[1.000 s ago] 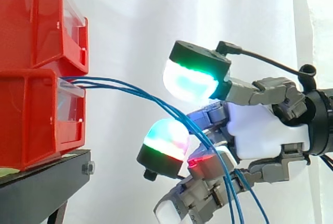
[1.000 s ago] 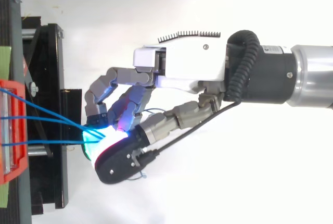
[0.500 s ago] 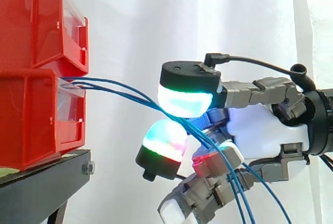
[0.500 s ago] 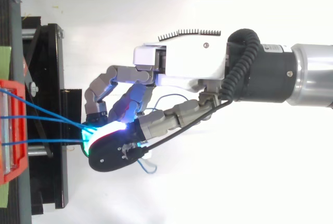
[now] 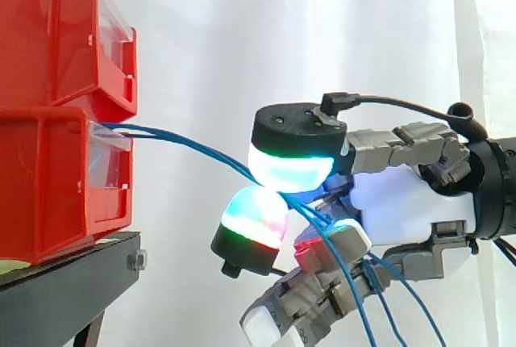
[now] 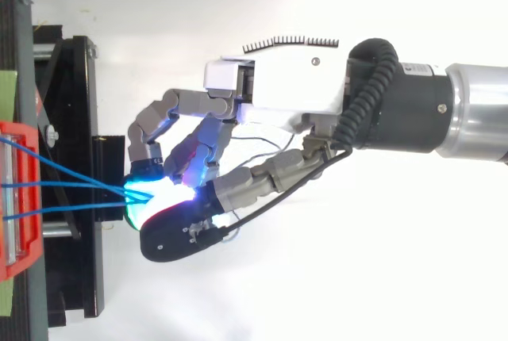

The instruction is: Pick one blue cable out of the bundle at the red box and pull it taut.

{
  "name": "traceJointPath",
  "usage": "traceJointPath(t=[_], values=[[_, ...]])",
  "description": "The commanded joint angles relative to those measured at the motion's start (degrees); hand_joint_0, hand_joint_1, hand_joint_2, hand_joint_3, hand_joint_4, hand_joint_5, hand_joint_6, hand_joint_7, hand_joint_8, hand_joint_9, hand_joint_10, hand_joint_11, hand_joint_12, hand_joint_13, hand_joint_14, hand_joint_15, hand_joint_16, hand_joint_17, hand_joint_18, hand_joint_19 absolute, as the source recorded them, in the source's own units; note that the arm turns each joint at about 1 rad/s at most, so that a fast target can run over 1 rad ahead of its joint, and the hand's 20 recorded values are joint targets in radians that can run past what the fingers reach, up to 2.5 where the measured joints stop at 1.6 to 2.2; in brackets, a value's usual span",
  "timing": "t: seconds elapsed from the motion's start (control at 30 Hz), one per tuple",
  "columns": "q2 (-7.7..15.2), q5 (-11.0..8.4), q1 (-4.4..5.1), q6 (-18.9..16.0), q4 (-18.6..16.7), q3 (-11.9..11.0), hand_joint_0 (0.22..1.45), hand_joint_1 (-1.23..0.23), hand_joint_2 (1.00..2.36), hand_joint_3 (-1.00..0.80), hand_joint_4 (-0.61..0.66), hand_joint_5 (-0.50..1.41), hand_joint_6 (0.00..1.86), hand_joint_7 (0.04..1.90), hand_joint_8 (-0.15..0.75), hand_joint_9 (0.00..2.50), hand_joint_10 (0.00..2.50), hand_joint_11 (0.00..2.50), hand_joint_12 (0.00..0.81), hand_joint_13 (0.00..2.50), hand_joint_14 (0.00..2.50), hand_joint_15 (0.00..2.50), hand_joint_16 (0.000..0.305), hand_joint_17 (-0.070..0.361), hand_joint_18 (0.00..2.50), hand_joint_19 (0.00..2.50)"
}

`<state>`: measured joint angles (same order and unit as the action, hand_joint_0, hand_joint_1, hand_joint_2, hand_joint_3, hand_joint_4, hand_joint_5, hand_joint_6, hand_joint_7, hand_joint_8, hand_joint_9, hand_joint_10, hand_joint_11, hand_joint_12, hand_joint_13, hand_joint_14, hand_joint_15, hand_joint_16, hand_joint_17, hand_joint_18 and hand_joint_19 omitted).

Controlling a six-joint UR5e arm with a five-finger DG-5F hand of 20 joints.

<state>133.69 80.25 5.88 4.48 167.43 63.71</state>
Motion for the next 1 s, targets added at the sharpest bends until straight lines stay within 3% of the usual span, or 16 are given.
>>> traceJointPath(t=[0.0,0.07,0.17,0.23,0.33,0.5,0.6,0.7,0.8,0.9,0.97], values=[[0.0,-0.18,-0.08,0.3,0.0,-0.3,0.66,-0.89,1.01,0.04,0.07,-0.11,0.89,1.17,0.457,1.24,0.00,1.26,0.477,0.72,0.01,0.30,0.064,0.144,0.66,0.26],[0.0,-0.18,-0.08,0.4,0.3,-0.8,0.68,-0.91,1.02,0.03,0.03,-0.12,0.90,1.21,0.424,1.20,0.01,1.26,0.445,0.68,0.01,0.30,0.059,0.134,0.62,0.26],[0.0,-0.18,-0.08,0.6,0.2,-1.0,0.69,-0.93,1.02,-0.07,0.03,-0.14,0.92,1.09,0.386,1.13,0.01,1.25,0.423,0.63,0.01,0.30,0.056,0.126,0.56,0.25],[0.0,-0.18,-0.17,0.7,0.1,-1.1,0.63,-0.96,1.01,-0.34,0.14,-0.14,0.92,1.02,0.382,1.10,0.01,1.21,0.416,0.60,0.01,0.30,0.055,0.124,0.53,0.26],[0.0,-0.18,-0.17,1.0,0.3,-1.4,0.50,-0.84,1.00,-0.50,0.15,-0.14,0.91,0.99,0.411,1.12,0.01,1.18,0.442,0.60,0.01,0.29,0.060,0.135,0.53,0.29],[0.0,-0.18,-0.17,1.1,0.2,-1.4,0.50,-0.52,1.00,-0.49,0.13,-0.12,0.86,0.99,0.415,1.13,0.01,1.09,0.456,0.58,0.01,0.26,0.060,0.135,0.47,0.32],[0.0,-0.18,-0.17,1.1,0.1,-1.4,0.55,-0.46,1.01,-0.40,0.11,-0.12,0.85,0.98,0.398,1.12,0.01,1.06,0.440,0.56,0.01,0.27,0.056,0.127,0.44,0.35],[0.0,-0.18,-0.26,1.1,0.2,-1.4,0.58,-0.50,1.01,-0.27,0.13,-0.12,0.84,0.97,0.415,1.15,0.01,1.06,0.455,0.59,0.01,0.27,0.059,0.133,0.47,0.35],[0.0,-0.18,-0.17,1.1,0.3,-1.4,0.58,-0.63,1.01,-0.14,0.16,-0.12,0.85,0.98,0.473,1.19,0.01,1.11,0.501,0.66,0.01,0.28,0.070,0.157,0.58,0.31],[0.0,-0.18,-0.17,1.1,0.3,-1.4,0.55,-0.77,1.12,-0.05,0.19,-0.12,0.90,0.98,0.504,1.24,0.04,1.20,0.523,0.68,0.01,0.28,0.075,0.169,0.65,0.29],[0.0,-0.18,-0.26,1.1,0.3,-1.4,0.60,-0.82,1.05,0.00,0.16,-0.12,0.91,1.02,0.493,1.24,0.02,1.25,0.505,0.67,0.01,0.29,0.072,0.161,0.64,0.28]])
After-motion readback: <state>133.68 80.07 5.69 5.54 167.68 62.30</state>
